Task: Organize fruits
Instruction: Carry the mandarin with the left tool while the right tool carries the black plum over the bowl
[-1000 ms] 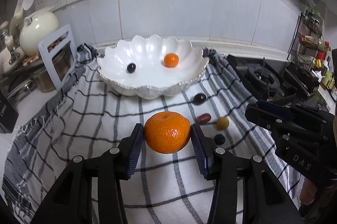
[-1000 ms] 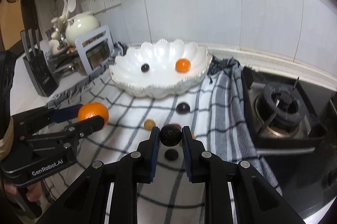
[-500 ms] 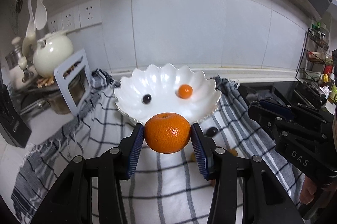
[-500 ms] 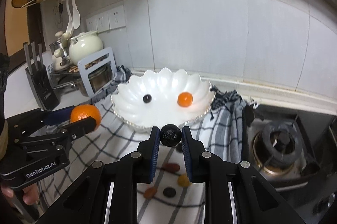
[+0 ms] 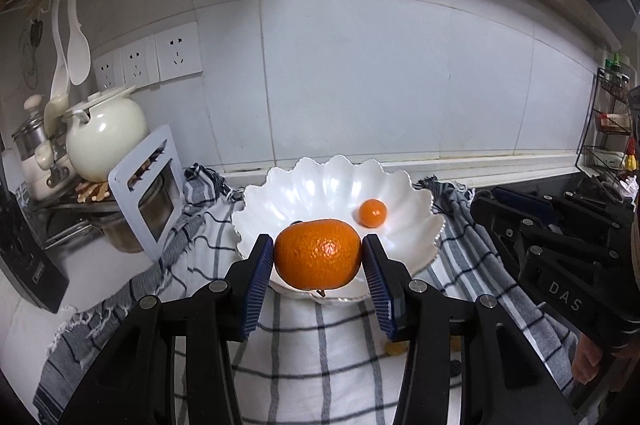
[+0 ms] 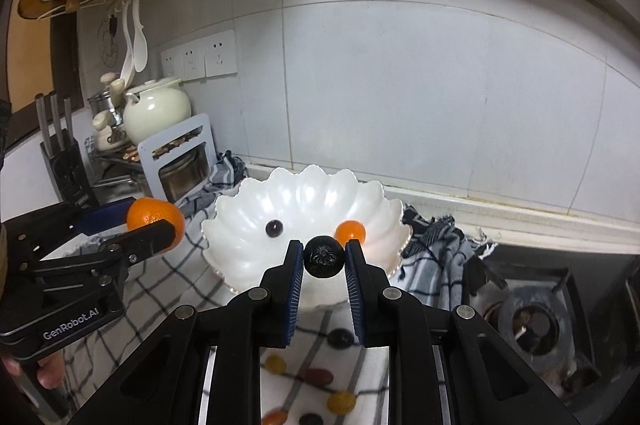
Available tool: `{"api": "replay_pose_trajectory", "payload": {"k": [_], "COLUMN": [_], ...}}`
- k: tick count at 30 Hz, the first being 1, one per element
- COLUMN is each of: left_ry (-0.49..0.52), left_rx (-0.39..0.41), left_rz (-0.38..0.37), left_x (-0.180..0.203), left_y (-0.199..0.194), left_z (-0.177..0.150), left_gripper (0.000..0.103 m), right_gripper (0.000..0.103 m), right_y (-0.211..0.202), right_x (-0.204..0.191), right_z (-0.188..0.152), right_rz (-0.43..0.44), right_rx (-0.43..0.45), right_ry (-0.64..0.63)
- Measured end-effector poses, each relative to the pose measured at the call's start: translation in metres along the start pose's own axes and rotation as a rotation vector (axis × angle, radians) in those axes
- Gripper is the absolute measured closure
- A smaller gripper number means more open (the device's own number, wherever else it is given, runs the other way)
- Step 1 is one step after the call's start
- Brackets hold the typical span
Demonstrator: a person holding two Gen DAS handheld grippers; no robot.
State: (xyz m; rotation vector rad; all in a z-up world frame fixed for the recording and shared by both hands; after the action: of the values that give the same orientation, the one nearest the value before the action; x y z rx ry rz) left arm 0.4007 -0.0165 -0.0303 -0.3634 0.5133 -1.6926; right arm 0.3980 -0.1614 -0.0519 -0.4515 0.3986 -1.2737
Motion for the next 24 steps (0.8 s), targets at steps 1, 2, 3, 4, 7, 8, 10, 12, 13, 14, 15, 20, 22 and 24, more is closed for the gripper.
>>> {"api": "replay_pose_trajectory", "payload": {"k": [1, 2, 3, 4, 7, 8, 10, 12, 13, 14, 15, 20, 22, 24], "left_ry": [0.002, 0.004, 0.004, 0.004, 0.007, 0.007, 0.003, -0.004, -0.007, -0.008, -0.009, -0.007, -0.005, 0.002], "left_rx": [-0.001, -0.002, -0.007, -0.008, -0.015, -0.018, -0.029, -0.047, -0.053, -0.060, -0.069, -0.114, -0.142, -0.168], "left_rz": [0.003, 0.005, 0.009, 0.011, 0.024, 0.025, 0.026, 0.022, 0.020, 0.016, 0.017, 0.020, 0.020, 0.026], "left_x": [-0.001, -0.002, -0.003, -0.003, -0.005, -0.006, -0.008, -0.011, -0.013, -0.013, -0.014, -0.018, -0.019, -0.020], "left_y": [0.002, 0.005, 0.009, 0.011, 0.020, 0.024, 0.032, 0.042, 0.046, 0.049, 0.055, 0.083, 0.097, 0.110], "left_z": [0.001, 0.002, 0.004, 0.005, 0.008, 0.009, 0.011, 0.013, 0.013, 0.014, 0.015, 0.013, 0.010, 0.007], "left_gripper": [0.058, 0.058, 0.058, 0.058, 0.058, 0.058, 0.058, 0.058, 0.058, 0.058, 0.058, 0.058, 0.058, 0.059], "right_gripper": [0.080, 0.080, 0.080, 0.080, 0.080, 0.080, 0.080, 0.080, 0.080, 0.080, 0.080, 0.080, 0.080, 0.080], "right_y": [0.004, 0.008, 0.013, 0.019, 0.032, 0.038, 0.046, 0.055, 0.061, 0.064, 0.069, 0.095, 0.104, 0.115], "right_x": [0.001, 0.002, 0.003, 0.003, 0.006, 0.006, 0.008, 0.008, 0.008, 0.009, 0.009, 0.010, 0.011, 0.013], "right_z": [0.002, 0.003, 0.005, 0.006, 0.008, 0.009, 0.011, 0.013, 0.014, 0.015, 0.016, 0.017, 0.016, 0.014], "right_rz": [0.000, 0.001, -0.003, -0.006, -0.004, -0.002, -0.007, -0.004, -0.001, 0.004, 0.005, 0.016, 0.021, 0.023], "right_rx": [-0.001, -0.006, -0.011, -0.017, -0.039, -0.046, -0.059, -0.075, -0.085, -0.092, -0.103, -0.157, -0.181, -0.211], "right_ry": [-0.003, -0.008, -0.010, -0.013, -0.013, -0.015, -0.015, -0.017, -0.014, -0.013, -0.013, -0.009, -0.009, -0.014]}}
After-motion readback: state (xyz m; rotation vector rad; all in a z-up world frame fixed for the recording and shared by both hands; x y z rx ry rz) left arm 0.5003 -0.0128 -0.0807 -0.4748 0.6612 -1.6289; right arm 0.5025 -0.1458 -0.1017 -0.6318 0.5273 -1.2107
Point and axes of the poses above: each gripper's, at about its wrist camera, not at the fingertips, and y roughly the way its jaws point, x to its right, z to its top, the point moved 4 cm from there along y, roughly the way its jaws point, and after that the axes turned 1 degree about z, right-handed, at the moved point
